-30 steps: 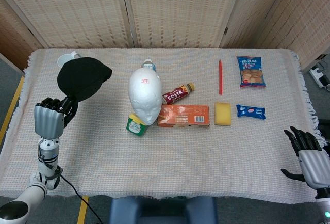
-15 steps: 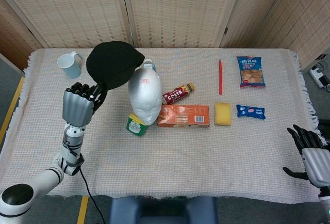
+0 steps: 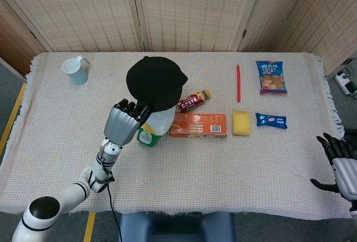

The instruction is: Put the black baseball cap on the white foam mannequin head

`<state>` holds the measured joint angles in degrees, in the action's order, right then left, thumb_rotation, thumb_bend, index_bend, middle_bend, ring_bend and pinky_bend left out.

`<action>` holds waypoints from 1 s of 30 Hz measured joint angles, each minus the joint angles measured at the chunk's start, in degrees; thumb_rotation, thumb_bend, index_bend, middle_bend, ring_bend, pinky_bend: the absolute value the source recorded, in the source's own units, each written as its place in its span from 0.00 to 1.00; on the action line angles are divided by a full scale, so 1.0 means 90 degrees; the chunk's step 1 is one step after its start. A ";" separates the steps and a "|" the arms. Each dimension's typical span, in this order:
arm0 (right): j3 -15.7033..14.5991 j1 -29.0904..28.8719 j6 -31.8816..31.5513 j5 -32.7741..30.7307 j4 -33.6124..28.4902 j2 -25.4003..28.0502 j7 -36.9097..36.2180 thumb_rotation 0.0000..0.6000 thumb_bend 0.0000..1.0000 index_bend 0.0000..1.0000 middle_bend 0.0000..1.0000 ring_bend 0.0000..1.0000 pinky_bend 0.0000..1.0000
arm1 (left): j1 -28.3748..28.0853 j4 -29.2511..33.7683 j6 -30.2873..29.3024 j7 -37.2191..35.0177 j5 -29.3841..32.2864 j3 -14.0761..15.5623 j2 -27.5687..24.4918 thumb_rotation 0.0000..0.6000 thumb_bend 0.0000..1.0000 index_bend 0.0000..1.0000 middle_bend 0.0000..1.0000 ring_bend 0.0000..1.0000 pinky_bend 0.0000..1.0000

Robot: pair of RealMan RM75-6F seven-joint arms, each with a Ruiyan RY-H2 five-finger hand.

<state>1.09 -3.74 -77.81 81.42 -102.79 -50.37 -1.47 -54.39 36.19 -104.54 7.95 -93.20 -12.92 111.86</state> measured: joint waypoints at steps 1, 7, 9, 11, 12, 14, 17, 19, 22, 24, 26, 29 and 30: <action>0.0004 0.0011 -0.0030 0.0004 -0.0004 0.0012 -0.0027 1.00 0.06 0.00 0.00 0.00 0.00 | 0.0061 -0.0040 0.0000 -0.0016 -0.0028 0.0084 0.0073 1.00 0.61 0.71 1.00 1.00 1.00; 0.0008 0.0057 -0.0120 0.0061 -0.0020 0.0045 -0.0083 1.00 0.06 0.00 0.00 0.00 0.00 | 0.0647 -0.0431 -0.0197 -0.0202 -0.0290 0.0698 0.0477 1.00 0.61 0.71 1.00 1.00 1.00; 0.0001 0.0055 -0.0112 0.0077 -0.0031 0.0039 -0.0065 1.00 0.06 0.00 0.00 0.00 0.00 | 0.0796 -0.0469 -0.0310 -0.0246 -0.0393 0.0841 0.0574 1.00 0.61 0.71 1.00 1.00 1.00; -0.0013 0.0056 -0.0109 0.0112 -0.0045 0.0038 -0.0046 1.00 0.06 0.00 0.00 0.00 0.00 | 0.0919 -0.0489 -0.0370 -0.0285 -0.0460 0.0933 0.0659 1.00 0.60 0.69 1.00 1.00 1.00; -0.0018 0.0058 -0.0113 0.0128 -0.0052 0.0038 -0.0041 1.00 0.06 0.00 0.00 0.00 0.00 | 0.0954 -0.0497 -0.0383 -0.0295 -0.0476 0.0954 0.0679 1.00 0.58 0.66 1.00 1.00 1.00; -0.0020 0.0068 -0.0135 0.0136 -0.0060 0.0040 -0.0036 1.00 0.06 0.00 0.00 0.00 0.00 | 0.0990 -0.0501 -0.0438 -0.0308 -0.0511 0.0972 0.0690 1.00 0.53 0.59 1.00 1.00 1.00; -0.0019 0.0079 -0.0153 0.0140 -0.0055 0.0044 -0.0041 1.00 0.06 0.00 0.00 0.00 0.00 | 0.1006 -0.0435 -0.0478 -0.0329 -0.0530 0.0956 0.0656 1.00 0.38 0.36 1.00 1.00 1.00; -0.0023 0.0080 -0.0147 0.0143 -0.0057 0.0047 -0.0040 1.00 0.06 0.00 0.00 0.00 0.00 | 0.1023 -0.0323 -0.0508 -0.0302 -0.0543 0.0944 0.0606 1.00 0.30 0.23 1.00 1.00 1.00; -0.0026 0.0082 -0.0147 0.0149 -0.0061 0.0047 -0.0024 1.00 0.06 0.00 0.00 0.00 0.00 | 0.1069 -0.0071 -0.0522 -0.0259 -0.0557 0.0939 0.0488 1.00 0.21 0.10 1.00 1.00 1.00; -0.0027 0.0084 -0.0153 0.0154 -0.0067 0.0043 -0.0010 1.00 0.06 0.00 0.00 0.00 0.00 | 0.1115 0.0134 -0.0503 -0.0214 -0.0557 0.0942 0.0390 1.00 0.16 0.06 1.00 1.00 1.00; -0.0030 0.0090 -0.0167 0.0169 -0.0074 0.0041 -0.0002 1.00 0.06 0.00 0.00 0.00 0.00 | 0.1193 0.0439 -0.0466 -0.0128 -0.0556 0.0964 0.0242 1.00 0.13 0.04 1.00 0.99 1.00; -0.0035 0.0105 -0.0207 0.0212 -0.0082 0.0039 -0.0006 1.00 0.06 0.00 0.00 0.00 0.00 | 0.1354 0.1005 -0.0419 0.0045 -0.0572 0.1035 -0.0052 1.00 0.11 0.03 1.00 0.99 1.00; -0.0038 0.0109 -0.0216 0.0225 -0.0084 0.0040 -0.0009 1.00 0.06 0.00 0.00 0.00 0.00 | 0.1414 0.1200 -0.0406 0.0100 -0.0577 0.1064 -0.0160 1.00 0.11 0.03 1.00 0.99 1.00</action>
<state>0.75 -2.76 -79.75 83.45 -103.55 -50.01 -1.55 -41.67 46.99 -108.19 8.85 -98.39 -3.35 110.41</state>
